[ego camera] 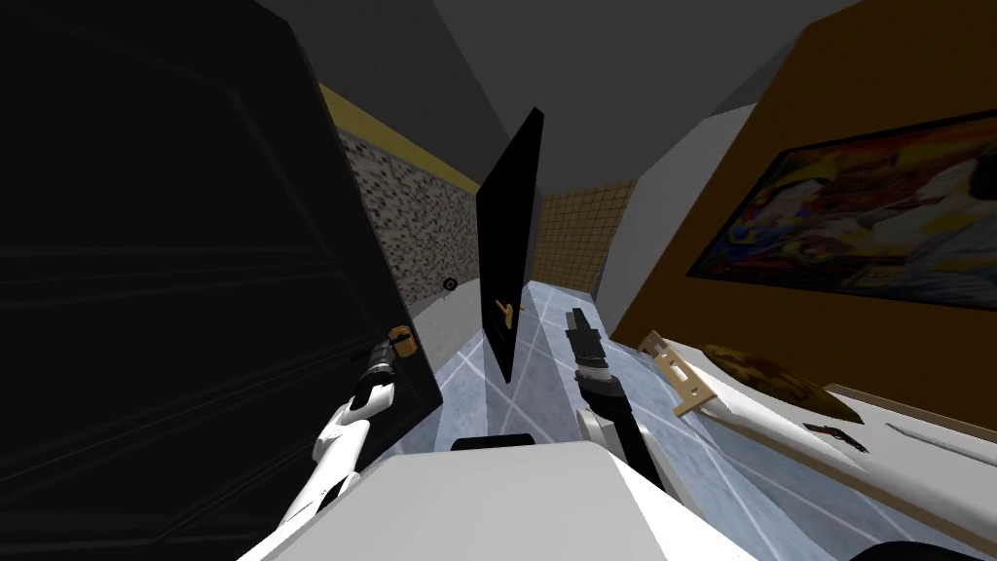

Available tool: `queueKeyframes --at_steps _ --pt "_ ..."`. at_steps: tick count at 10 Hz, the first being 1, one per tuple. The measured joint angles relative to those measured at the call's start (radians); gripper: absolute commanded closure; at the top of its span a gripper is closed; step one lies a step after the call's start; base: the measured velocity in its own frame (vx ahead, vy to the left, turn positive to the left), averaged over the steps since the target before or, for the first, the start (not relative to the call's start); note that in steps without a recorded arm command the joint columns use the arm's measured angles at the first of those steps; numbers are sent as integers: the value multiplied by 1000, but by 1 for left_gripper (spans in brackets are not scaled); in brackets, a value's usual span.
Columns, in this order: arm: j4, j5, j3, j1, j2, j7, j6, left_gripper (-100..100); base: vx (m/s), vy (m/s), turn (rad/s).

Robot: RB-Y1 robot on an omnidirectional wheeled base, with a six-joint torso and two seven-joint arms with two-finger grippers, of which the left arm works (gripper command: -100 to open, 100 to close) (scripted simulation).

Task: Pull the door open

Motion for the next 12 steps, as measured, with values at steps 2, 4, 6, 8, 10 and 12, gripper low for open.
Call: queueKeyframes --at_steps 2,4,6,8,10,12 --pt "-7 -2 -38 4 2 13 1 100 -255 -20 -62" --pt "19 -2 -66 -3 8 22 -10 100 -171 23 -50" --pt "26 -3 -78 -2 9 27 -12 100 -181 4 -87" --pt "22 -3 -96 -4 16 38 -15 100 -230 32 -113" --pt "17 -4 -123 0 24 54 -17 100 -245 20 -100" --pt "23 -5 -153 3 33 71 -20 100 -227 37 -119"
